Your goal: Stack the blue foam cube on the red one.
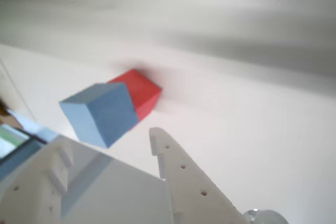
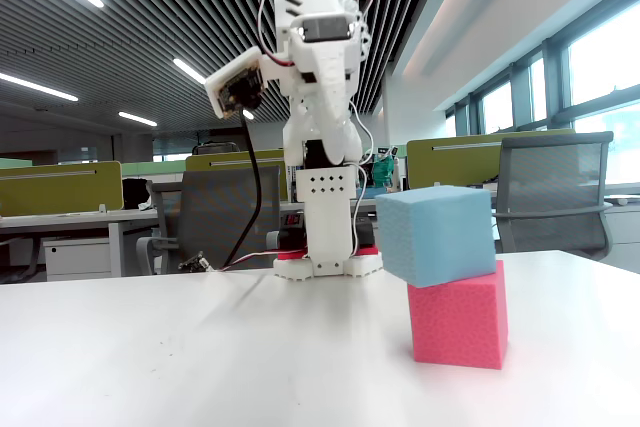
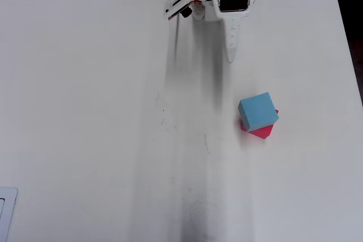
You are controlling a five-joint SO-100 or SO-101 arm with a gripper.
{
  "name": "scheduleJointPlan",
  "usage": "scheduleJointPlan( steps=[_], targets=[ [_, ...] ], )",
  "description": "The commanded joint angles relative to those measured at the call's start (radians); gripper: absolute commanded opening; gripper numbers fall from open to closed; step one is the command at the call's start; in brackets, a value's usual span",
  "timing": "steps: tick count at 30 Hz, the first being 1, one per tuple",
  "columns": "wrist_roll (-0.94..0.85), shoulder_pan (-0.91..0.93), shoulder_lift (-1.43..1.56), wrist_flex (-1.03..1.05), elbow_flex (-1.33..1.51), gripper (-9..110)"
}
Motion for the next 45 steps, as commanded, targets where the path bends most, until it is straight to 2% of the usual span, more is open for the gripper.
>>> scheduleJointPlan(
  steps=[1,11,20,33,45],
  targets=[
    [0.0,0.006,0.127,-0.091,0.13,17],
    [-0.006,-0.003,0.334,-0.156,0.336,16],
    [-0.008,0.005,0.48,-0.081,0.448,15],
    [-0.008,-0.006,0.48,-0.098,0.453,15],
    [-0.008,-0.052,0.479,-0.199,0.483,15]
  ],
)
